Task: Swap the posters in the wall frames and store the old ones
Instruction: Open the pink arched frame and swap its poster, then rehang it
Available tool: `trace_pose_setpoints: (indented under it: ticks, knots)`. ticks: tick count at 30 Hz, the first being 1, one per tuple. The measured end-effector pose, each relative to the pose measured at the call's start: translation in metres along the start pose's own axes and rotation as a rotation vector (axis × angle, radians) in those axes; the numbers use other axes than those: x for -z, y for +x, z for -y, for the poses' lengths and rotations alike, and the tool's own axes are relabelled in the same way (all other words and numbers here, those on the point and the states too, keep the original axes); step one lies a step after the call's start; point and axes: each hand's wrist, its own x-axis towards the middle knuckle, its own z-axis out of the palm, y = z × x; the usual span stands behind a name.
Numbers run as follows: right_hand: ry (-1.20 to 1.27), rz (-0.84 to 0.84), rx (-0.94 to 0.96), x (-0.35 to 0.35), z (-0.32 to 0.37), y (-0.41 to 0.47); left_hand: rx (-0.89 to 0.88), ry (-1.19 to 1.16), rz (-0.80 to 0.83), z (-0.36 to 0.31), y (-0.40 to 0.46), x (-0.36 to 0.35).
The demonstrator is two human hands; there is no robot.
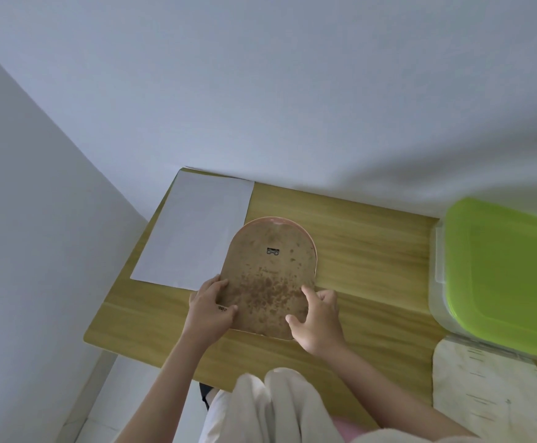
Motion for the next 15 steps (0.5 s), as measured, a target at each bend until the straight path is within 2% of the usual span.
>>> trace_pose_setpoints:
  ticks: [6, 15]
  knots:
    - [-0.004, 0.002, 0.027, -0.003, -0.007, 0.001, -0.030, 0.057, -0.013, 0.002, -0.001, -0.002]
    - [0.074, 0.025, 0.031, -0.007, -0.017, 0.004, -0.037, -0.001, -0.015, 0.011, 0.007, 0.000]
